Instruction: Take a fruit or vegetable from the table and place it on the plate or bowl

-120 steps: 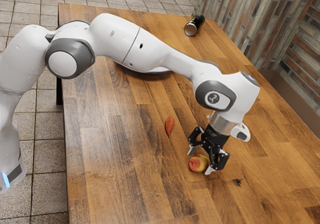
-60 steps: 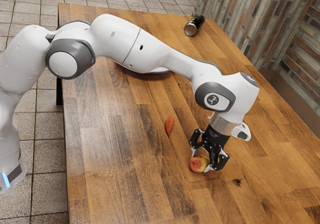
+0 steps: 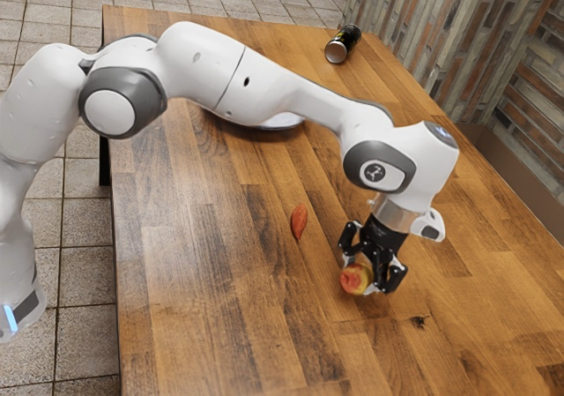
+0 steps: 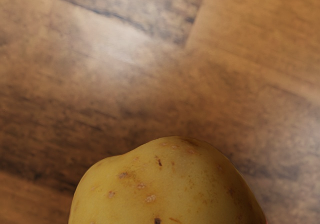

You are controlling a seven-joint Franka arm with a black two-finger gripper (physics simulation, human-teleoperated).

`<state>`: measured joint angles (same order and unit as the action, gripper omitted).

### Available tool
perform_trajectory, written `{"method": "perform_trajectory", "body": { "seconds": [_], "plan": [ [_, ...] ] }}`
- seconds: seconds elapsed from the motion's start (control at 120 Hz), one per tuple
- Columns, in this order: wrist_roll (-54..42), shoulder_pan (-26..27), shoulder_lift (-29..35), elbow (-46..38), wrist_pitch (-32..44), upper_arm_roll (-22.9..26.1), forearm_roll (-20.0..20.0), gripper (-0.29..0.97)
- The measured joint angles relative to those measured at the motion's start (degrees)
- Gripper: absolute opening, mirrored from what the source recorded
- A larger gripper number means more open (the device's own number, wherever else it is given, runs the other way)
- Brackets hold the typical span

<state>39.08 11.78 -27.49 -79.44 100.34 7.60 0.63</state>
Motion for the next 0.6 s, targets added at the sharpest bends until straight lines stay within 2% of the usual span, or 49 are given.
{"method": "perform_trajectory", "body": {
  "seconds": [0.192, 0.308, 0.6],
  "plan": [
    [0.1, -0.3, 0.7, 1.4, -0.1, -1.2, -3.6, 0.31],
    [-0.2, -0.4, 1.1, 2.5, -0.3, -3.7, -4.9, 0.32],
    [-4.7, -0.5, 1.1, 4.1, -0.6, -11.6, -4.3, 0.31]
  ]
}}
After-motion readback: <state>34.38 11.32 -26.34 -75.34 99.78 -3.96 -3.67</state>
